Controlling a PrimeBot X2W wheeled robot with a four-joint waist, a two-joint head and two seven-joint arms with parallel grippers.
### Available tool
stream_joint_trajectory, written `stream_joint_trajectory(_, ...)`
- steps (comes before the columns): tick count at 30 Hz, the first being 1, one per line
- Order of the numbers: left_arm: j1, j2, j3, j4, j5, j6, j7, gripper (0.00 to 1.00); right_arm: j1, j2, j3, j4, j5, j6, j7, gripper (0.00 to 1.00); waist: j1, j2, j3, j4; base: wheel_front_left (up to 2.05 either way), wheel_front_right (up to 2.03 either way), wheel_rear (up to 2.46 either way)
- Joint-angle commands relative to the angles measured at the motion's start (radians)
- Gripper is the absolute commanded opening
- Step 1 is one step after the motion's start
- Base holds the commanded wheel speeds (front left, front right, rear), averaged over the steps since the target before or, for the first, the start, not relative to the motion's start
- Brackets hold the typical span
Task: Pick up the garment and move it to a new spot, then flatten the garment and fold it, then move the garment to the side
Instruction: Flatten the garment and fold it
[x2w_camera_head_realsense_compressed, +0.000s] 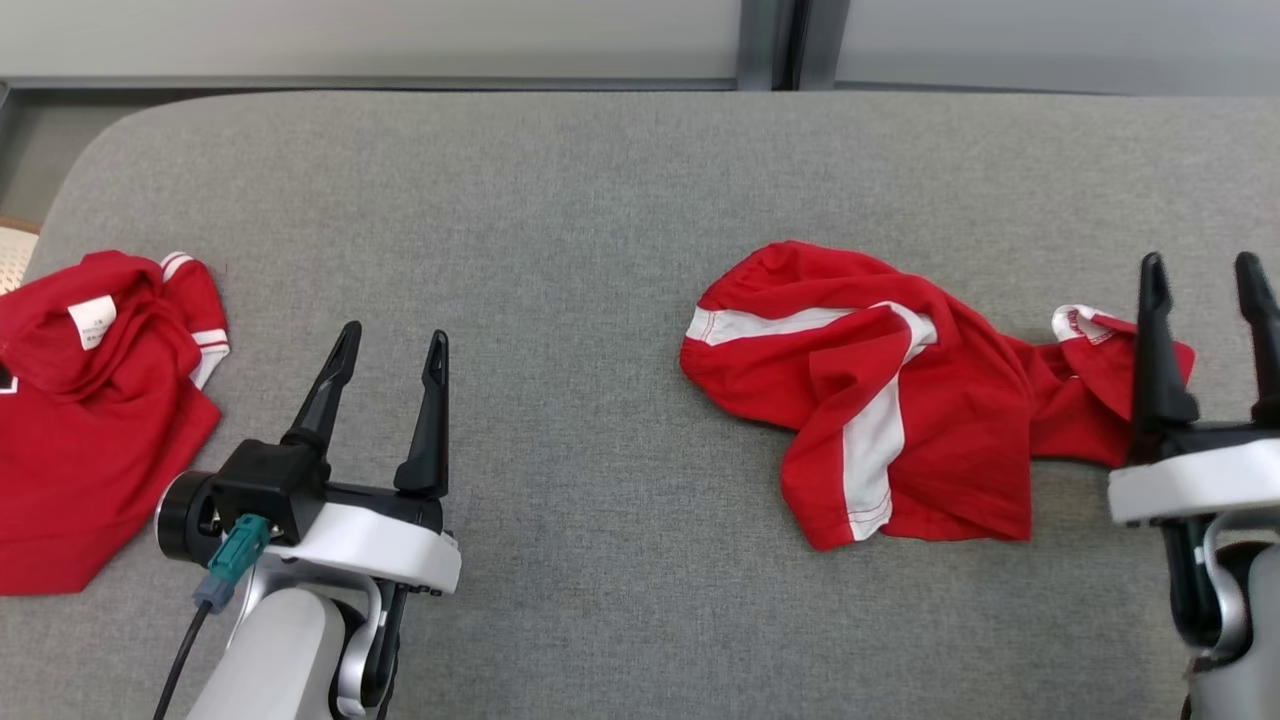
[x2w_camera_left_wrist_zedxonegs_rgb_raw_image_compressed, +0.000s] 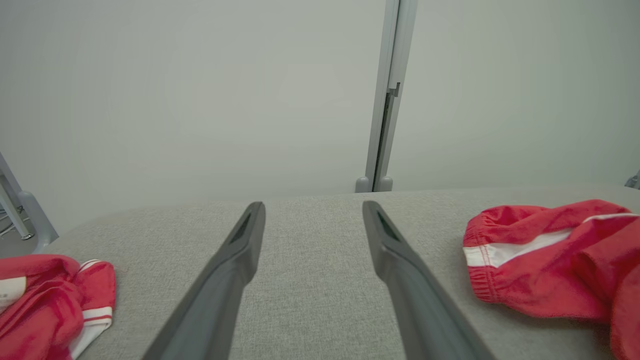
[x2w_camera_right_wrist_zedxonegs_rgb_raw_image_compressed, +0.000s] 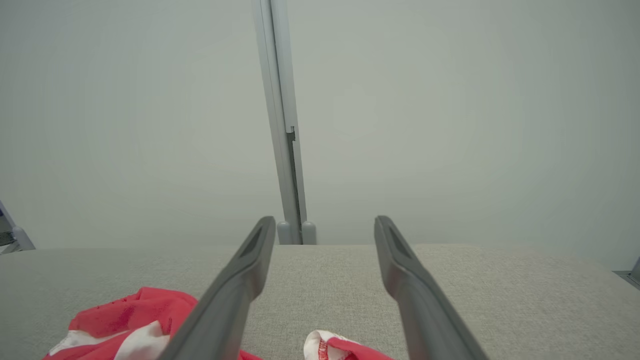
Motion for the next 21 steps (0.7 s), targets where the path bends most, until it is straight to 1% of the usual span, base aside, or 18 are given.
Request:
stream_joint_trajectory(1, 0.017, 0.010, 0.006, 0.001, 0.003, 0.006, -0.006, 1.00, 0.039, -0.007, 0.031, -0.049, -0.012, 0.000, 0.020, 1.00, 0.0000, 0.0000, -0.030, -0.009, 0.00, 0.00, 0.00)
stream_joint_trajectory(5, 0.042, 0.015, 0.002, 0.003, 0.000, 0.010, -0.005, 1.00, 0.117, -0.001, 0.090, -0.133, -0.031, 0.000, 0.070, 1.00, 0.0000, 0.0000, -0.074, -0.016, 0.00, 0.00, 0.00)
stream_joint_trajectory(9, 0.085, 0.019, -0.004, -0.003, -0.003, 0.020, 0.004, 1.00, 0.207, 0.021, 0.128, -0.186, -0.029, 0.000, 0.118, 1.00, 0.0000, 0.0000, -0.122, -0.026, 0.00, 0.00, 0.00)
stream_joint_trajectory(15, 0.139, 0.028, -0.003, -0.011, -0.012, 0.036, 0.017, 1.00, 0.298, 0.046, 0.139, -0.221, -0.025, 0.000, 0.155, 1.00, 0.0000, 0.0000, -0.168, -0.036, 0.00, 0.00, 0.00)
stream_joint_trajectory(21, 0.176, 0.035, -0.013, -0.030, -0.014, 0.045, 0.035, 1.00, 0.338, 0.057, 0.140, -0.235, -0.025, 0.000, 0.178, 1.00, 0.0000, 0.0000, -0.193, -0.044, 0.00, 0.00, 0.00)
